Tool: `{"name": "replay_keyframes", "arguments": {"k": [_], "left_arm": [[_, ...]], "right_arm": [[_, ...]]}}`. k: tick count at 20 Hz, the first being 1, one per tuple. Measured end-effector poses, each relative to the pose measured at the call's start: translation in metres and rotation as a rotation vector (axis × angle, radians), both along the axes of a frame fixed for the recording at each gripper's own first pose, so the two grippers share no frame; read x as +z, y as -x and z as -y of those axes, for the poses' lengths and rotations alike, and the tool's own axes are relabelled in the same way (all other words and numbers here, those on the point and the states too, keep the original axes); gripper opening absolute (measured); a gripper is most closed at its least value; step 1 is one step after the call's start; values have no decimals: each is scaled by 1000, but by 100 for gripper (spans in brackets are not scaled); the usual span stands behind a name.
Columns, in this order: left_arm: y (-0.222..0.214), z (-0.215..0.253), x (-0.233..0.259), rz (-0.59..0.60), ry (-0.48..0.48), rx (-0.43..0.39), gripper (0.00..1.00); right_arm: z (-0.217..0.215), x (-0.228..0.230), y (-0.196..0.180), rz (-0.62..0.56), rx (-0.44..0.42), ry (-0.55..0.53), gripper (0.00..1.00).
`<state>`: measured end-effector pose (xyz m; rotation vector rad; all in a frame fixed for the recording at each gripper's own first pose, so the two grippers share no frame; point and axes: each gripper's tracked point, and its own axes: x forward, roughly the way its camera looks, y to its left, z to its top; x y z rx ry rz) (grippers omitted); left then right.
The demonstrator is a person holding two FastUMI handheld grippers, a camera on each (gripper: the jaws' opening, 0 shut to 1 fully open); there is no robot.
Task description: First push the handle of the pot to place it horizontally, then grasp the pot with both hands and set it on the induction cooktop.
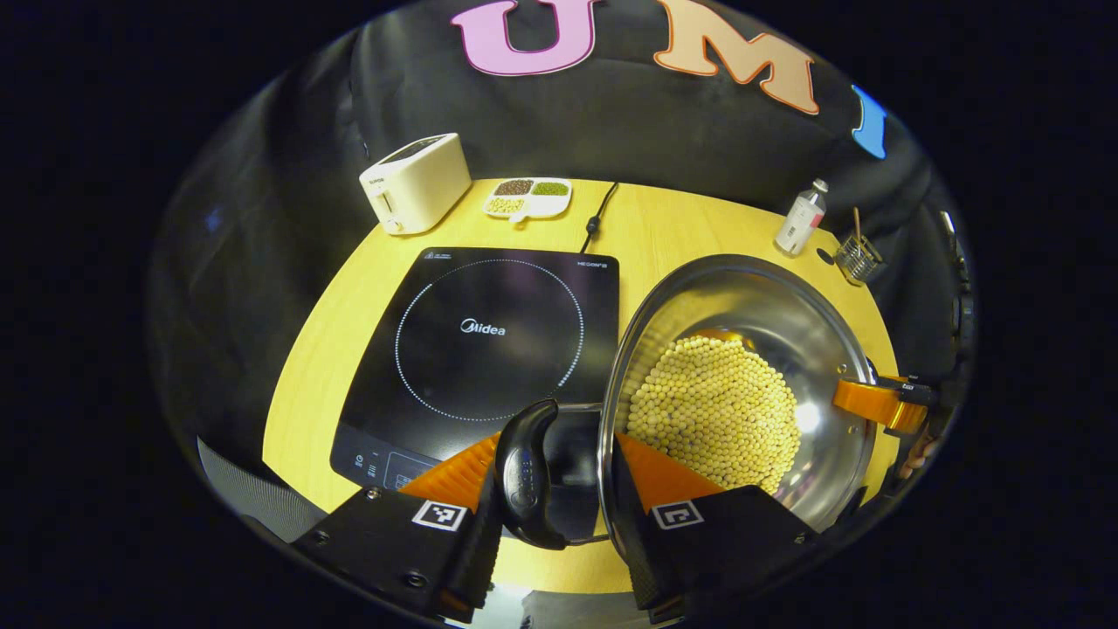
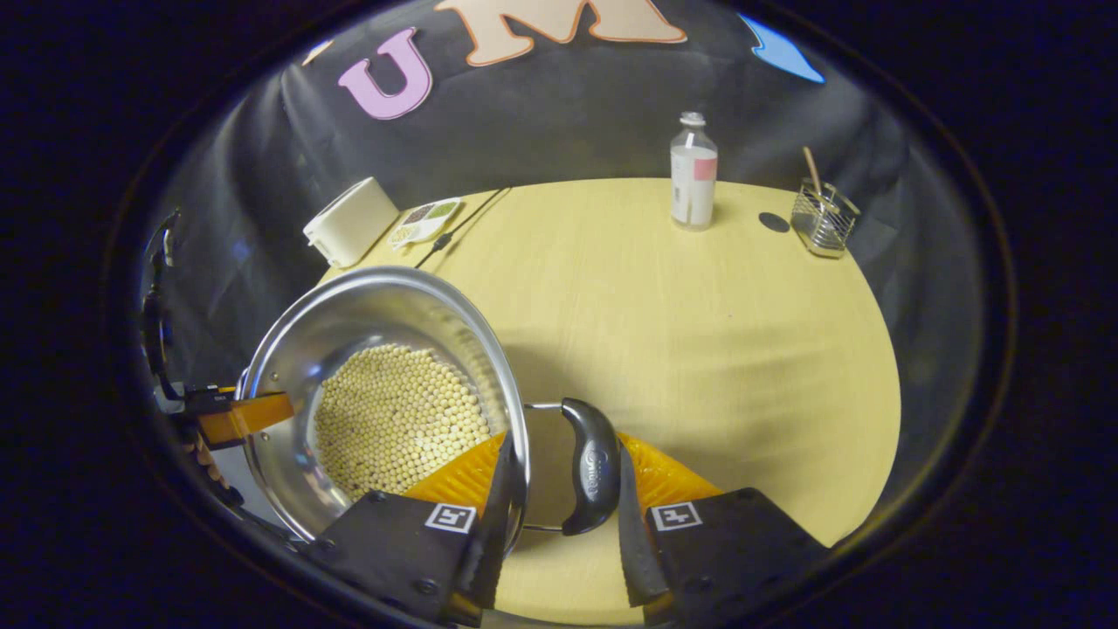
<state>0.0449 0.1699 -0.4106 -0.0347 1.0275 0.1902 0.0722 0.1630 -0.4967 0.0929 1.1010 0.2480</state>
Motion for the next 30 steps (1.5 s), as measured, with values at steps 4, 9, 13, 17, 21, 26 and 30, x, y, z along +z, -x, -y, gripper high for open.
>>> {"name": "replay_keyframes", "arguments": {"k": [4,9,13,17,21,26,30], "left_arm": [[-14,-20,-7,-2,33,-43,62],[-40,-68,-14,0,97,-113,63],[-50,-115,-28,-15,138,-141,63],[-49,-158,-32,-22,143,-157,63],[-56,-187,-32,-9,141,-168,63],[-76,-212,-32,17,136,-184,62],[-92,-228,-32,48,123,-197,62]], "right_arm": [[-16,1,-4,-10,-42,38,54],[-60,8,-7,-17,-106,102,58],[-105,5,-8,-27,-136,152,53],[-148,0,-3,-55,-132,167,54],[-176,1,-11,-53,-128,181,58],[-200,0,-29,-61,-137,193,54],[-216,-4,-44,-64,-140,198,54]]}}
